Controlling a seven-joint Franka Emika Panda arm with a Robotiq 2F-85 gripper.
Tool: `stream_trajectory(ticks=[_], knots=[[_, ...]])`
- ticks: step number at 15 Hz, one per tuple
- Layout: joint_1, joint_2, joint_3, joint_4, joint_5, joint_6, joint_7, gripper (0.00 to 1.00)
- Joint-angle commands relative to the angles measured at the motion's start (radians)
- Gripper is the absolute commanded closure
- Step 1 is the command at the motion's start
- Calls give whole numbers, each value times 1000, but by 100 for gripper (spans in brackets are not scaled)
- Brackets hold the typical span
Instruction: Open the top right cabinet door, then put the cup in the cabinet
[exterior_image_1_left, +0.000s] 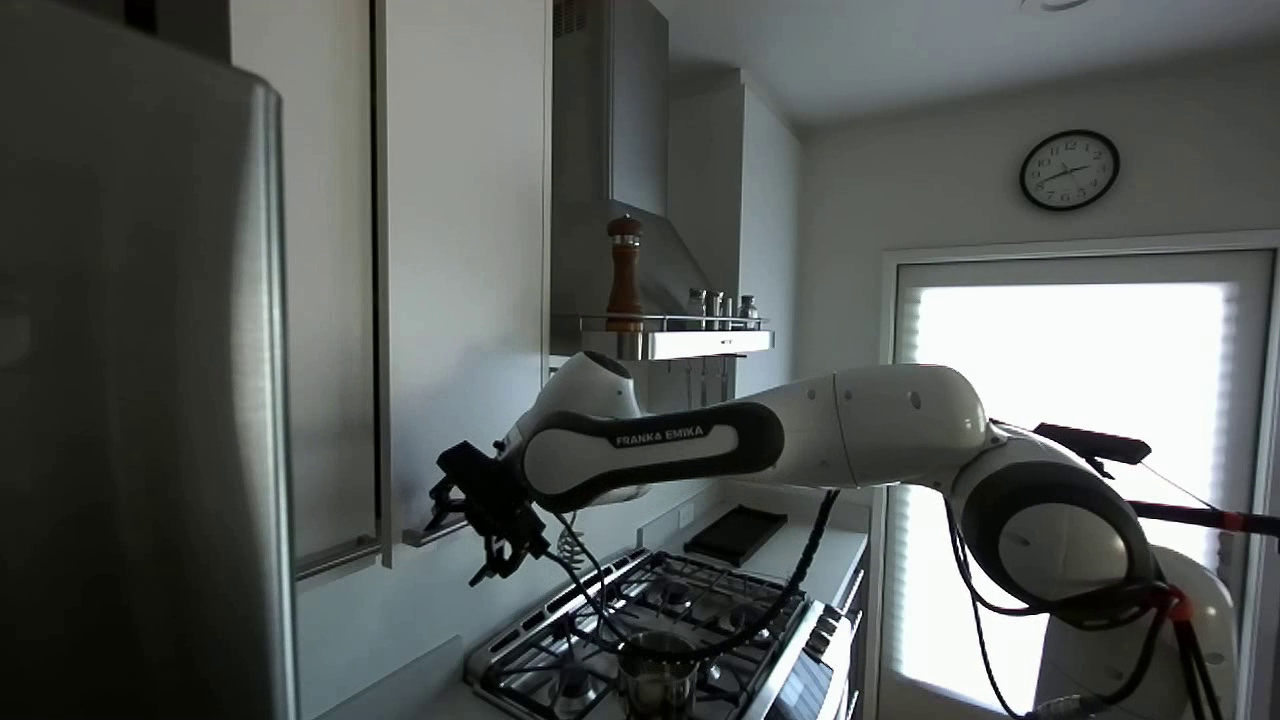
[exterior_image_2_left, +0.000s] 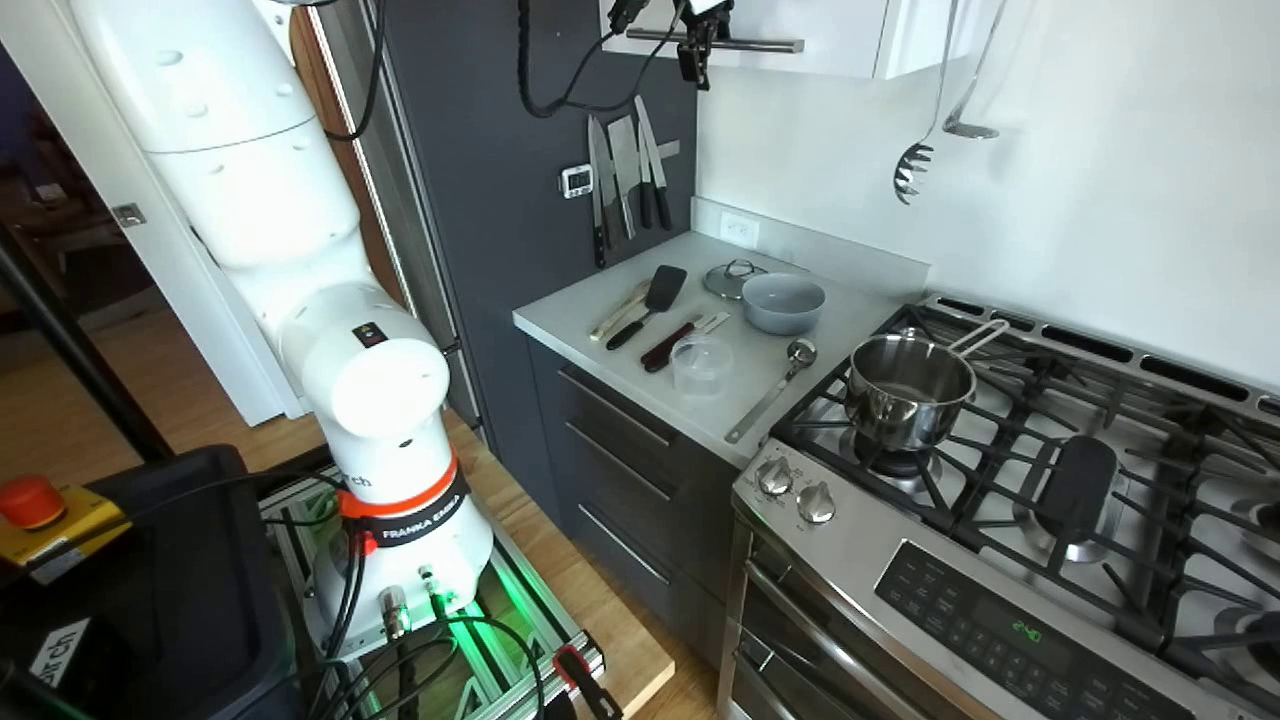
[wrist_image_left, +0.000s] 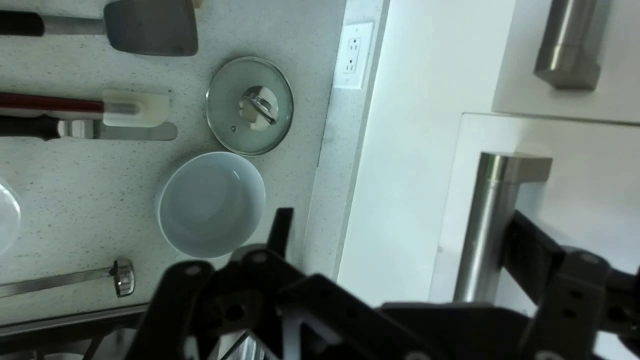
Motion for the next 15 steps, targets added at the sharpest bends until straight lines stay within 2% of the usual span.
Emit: stream_trajectory(ticks=[1, 4, 6, 15], knots=[[9, -56, -42, -69, 105, -120, -160, 0], [1, -66, -58, -77, 121, -158, -278, 0], [-3, -74, -65, -90, 123, -140, -349, 0], [-37, -106, -95, -116, 79, -254, -389, 0]])
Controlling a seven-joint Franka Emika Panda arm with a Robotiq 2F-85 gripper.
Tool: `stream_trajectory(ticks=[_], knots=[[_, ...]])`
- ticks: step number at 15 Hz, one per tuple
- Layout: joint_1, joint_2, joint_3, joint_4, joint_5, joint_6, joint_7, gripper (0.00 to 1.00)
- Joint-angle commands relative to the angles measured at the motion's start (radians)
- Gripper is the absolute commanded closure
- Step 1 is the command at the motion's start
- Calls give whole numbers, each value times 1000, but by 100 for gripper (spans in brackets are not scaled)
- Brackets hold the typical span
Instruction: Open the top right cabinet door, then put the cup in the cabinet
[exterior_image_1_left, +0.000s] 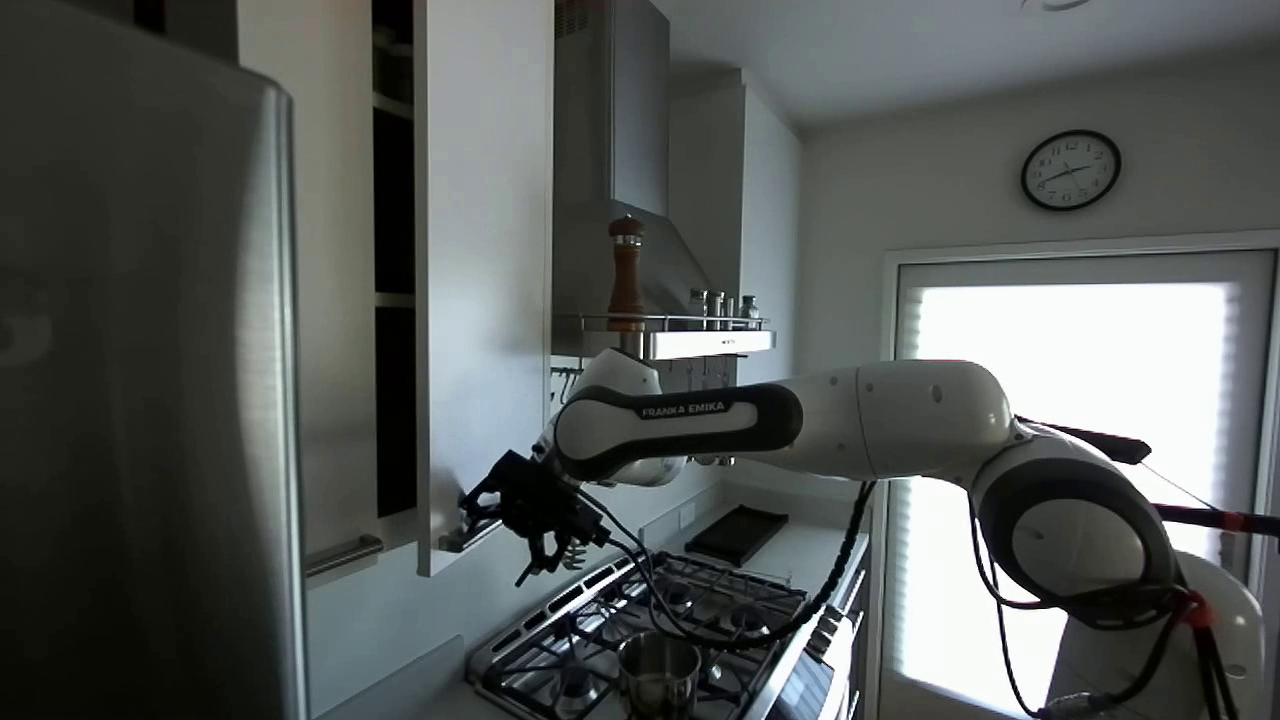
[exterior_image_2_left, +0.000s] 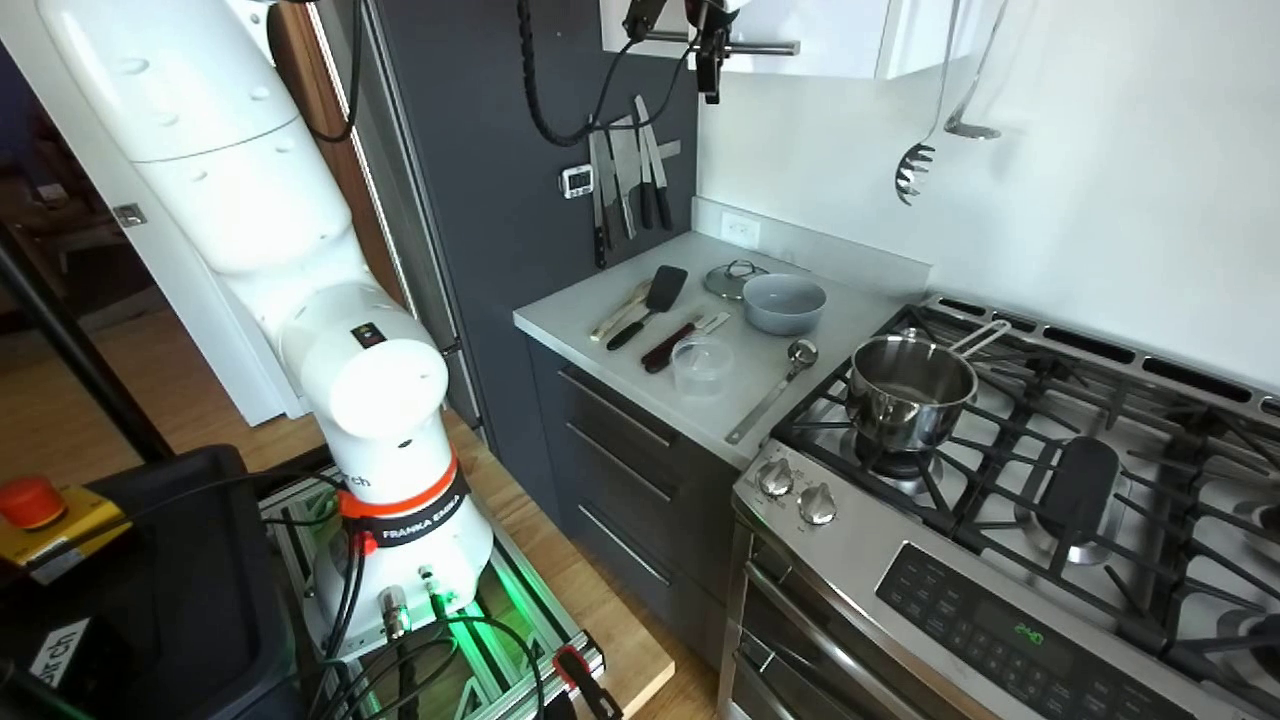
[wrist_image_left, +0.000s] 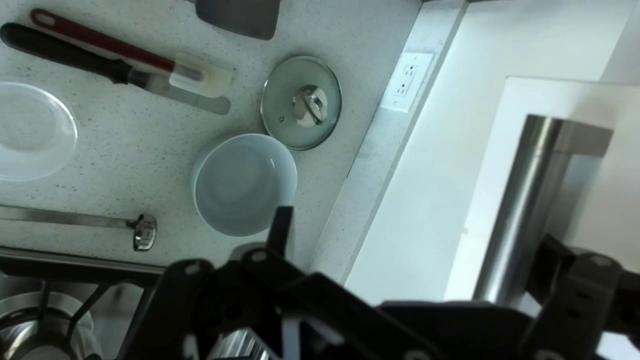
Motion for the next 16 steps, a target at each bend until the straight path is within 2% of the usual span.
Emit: stream_trajectory(ticks=[1, 5, 7, 8, 16], knots=[[-26, -61, -26, -86, -24, -114, -47, 0], [-40, -117, -43, -126, -29, -176, -94, 0], [-35, -135, -48, -143, 22, -158, -123, 0], [-30, -84, -24, -47, 9, -129, -76, 0], [-43, -95, -33, -65, -8, -132, -96, 0]])
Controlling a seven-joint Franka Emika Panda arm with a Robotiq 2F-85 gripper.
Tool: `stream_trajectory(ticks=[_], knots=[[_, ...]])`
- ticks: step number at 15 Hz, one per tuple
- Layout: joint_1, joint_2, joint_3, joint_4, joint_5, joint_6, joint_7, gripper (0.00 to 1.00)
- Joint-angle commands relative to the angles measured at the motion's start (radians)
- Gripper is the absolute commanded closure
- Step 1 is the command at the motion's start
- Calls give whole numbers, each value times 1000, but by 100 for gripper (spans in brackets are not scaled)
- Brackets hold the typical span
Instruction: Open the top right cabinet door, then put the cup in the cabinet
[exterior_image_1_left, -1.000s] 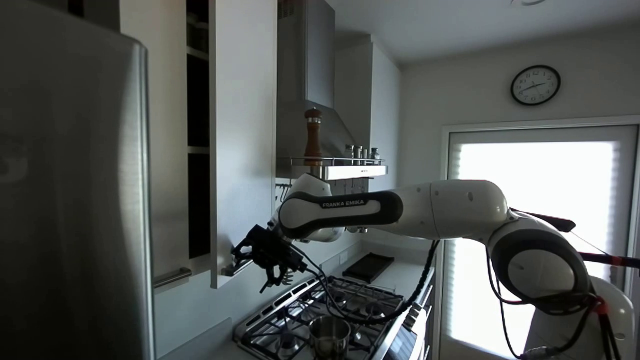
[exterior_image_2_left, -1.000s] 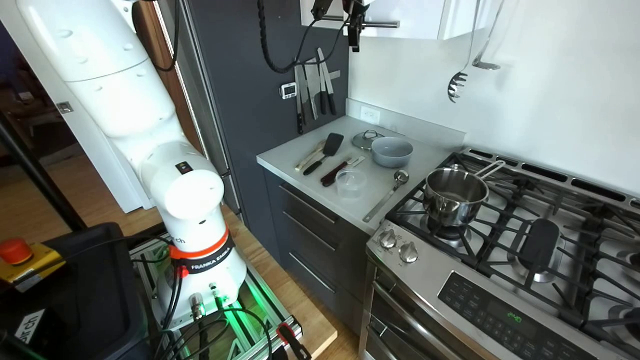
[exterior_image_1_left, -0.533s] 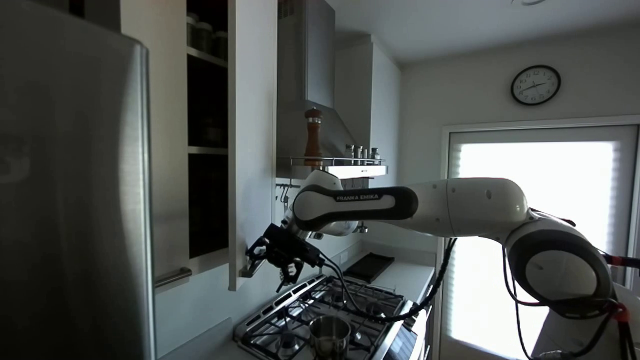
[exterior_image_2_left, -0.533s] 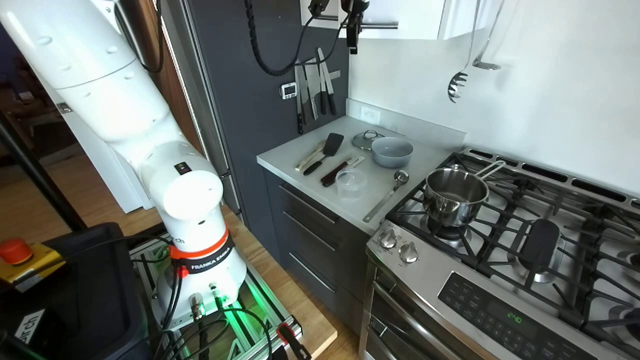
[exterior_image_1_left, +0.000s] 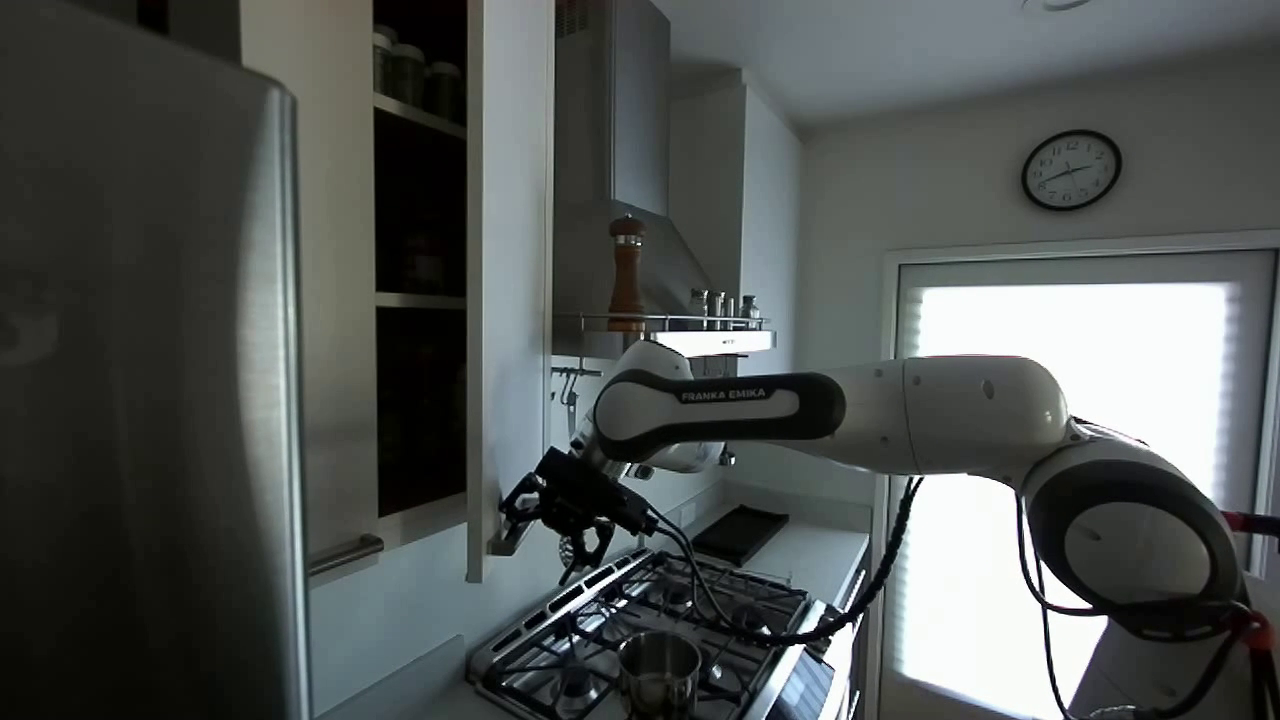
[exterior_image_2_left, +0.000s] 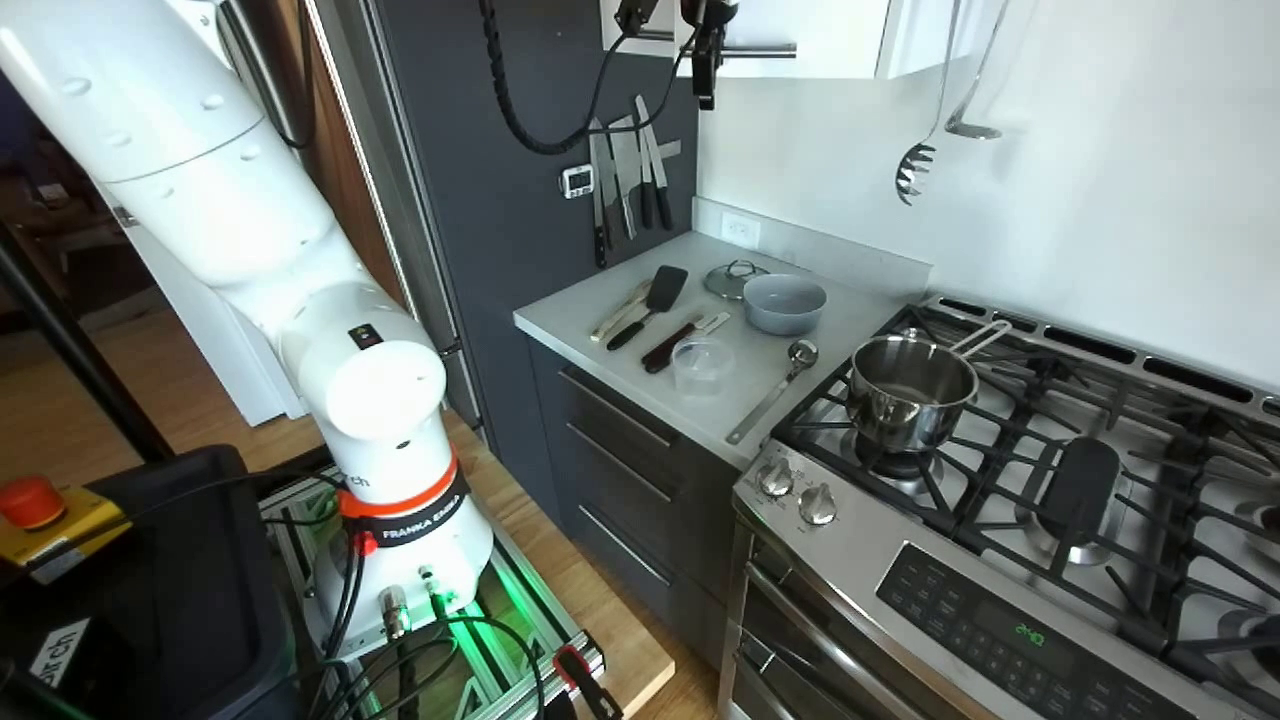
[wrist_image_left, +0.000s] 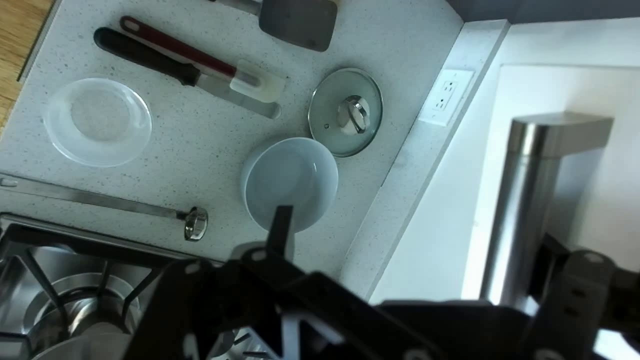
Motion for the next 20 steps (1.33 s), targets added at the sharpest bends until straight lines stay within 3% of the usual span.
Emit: stream_trajectory(ticks=[1, 14, 20], knots=[[-27, 17, -2, 12, -29, -7, -18, 0], [-96, 38, -98, 62, -38, -181, -330, 0], [-109, 35, -121, 68, 4, -187, -450, 0]])
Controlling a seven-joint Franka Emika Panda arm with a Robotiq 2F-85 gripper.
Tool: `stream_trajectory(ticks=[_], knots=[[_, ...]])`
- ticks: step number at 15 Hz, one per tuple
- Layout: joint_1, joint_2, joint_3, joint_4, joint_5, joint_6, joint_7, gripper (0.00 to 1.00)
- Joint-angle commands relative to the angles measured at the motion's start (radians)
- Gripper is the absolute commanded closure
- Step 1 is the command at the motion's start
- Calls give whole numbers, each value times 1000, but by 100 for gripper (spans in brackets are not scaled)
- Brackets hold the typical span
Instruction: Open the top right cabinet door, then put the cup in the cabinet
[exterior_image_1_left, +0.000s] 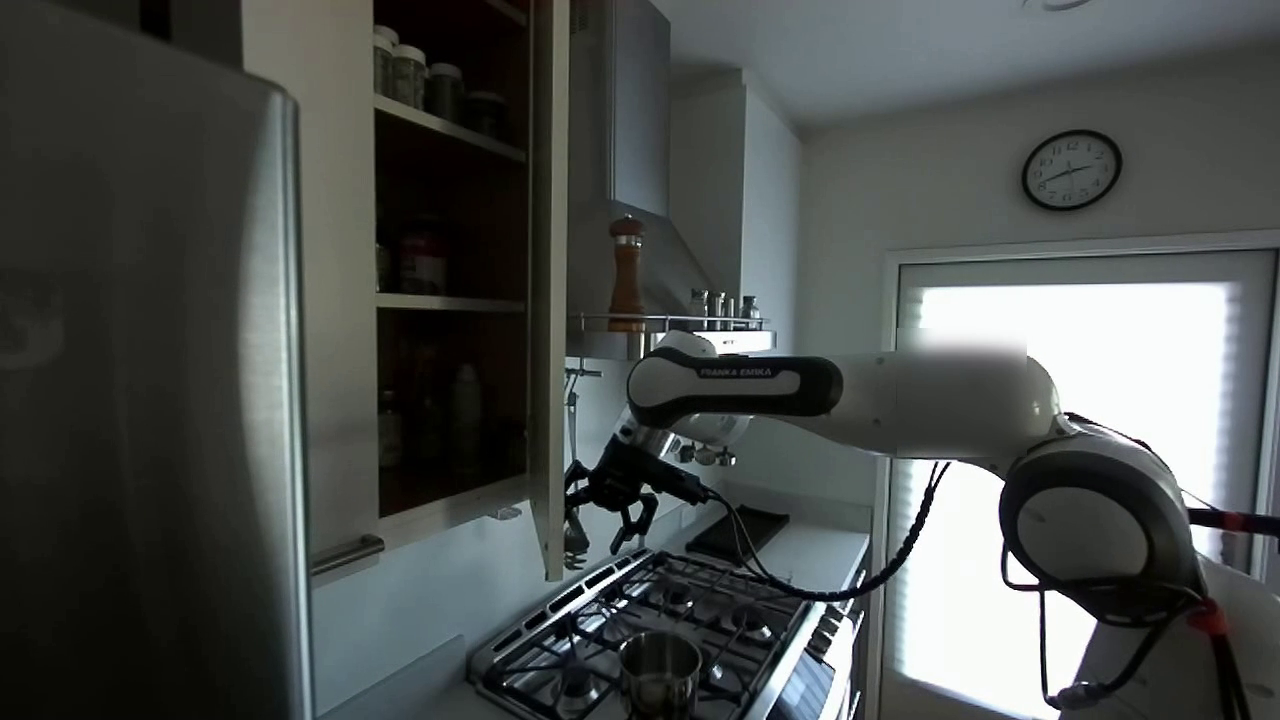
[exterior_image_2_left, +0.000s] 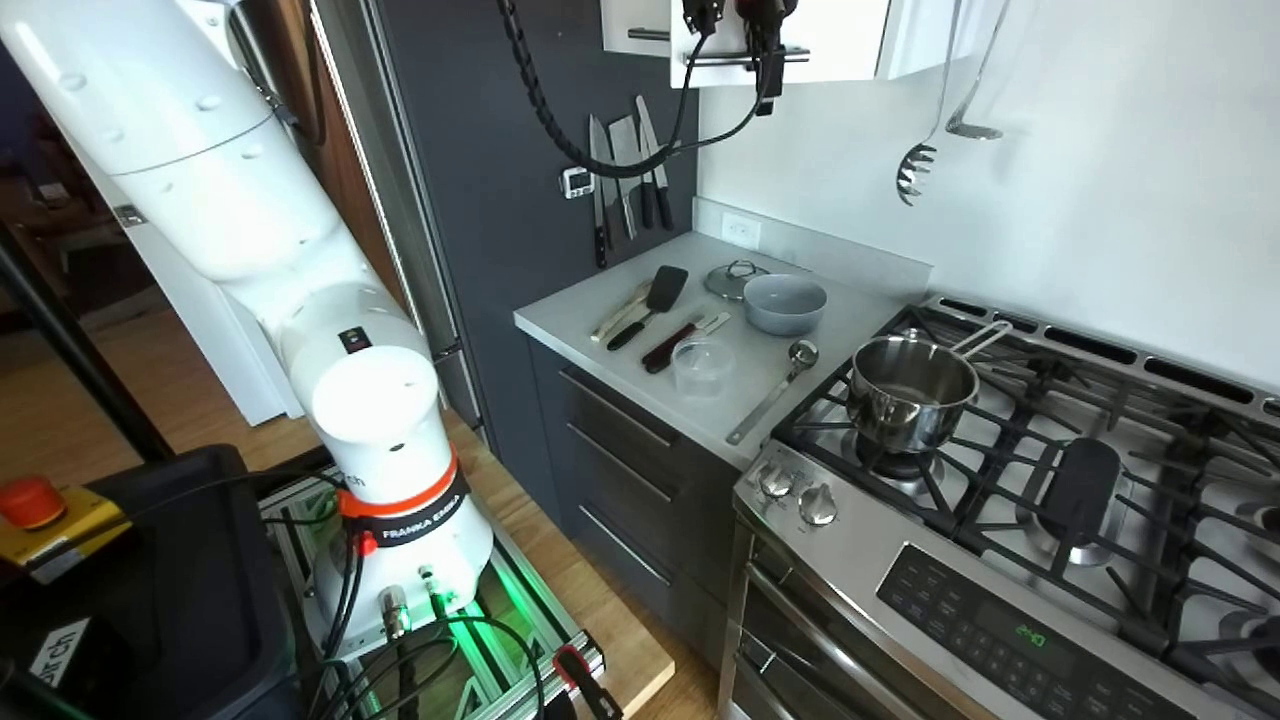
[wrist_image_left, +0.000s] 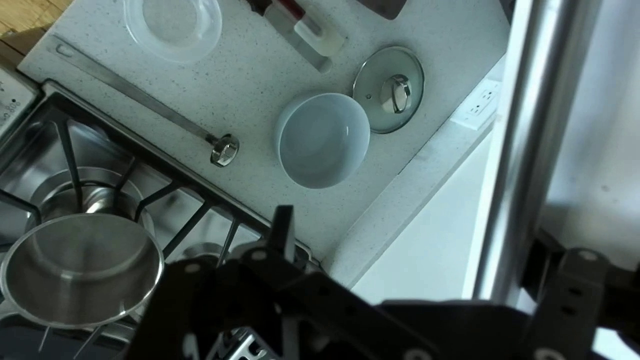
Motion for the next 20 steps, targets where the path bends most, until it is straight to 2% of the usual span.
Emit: stream_trajectory(ticks=[1, 7, 14, 20], knots=[[-28, 7, -30, -11, 14, -28, -59, 0], [-40, 21, -78, -3, 86, -65, -180, 0], [-47, 21, -113, -4, 194, -64, -257, 0], [-64, 2, -110, -22, 206, 43, -225, 0]])
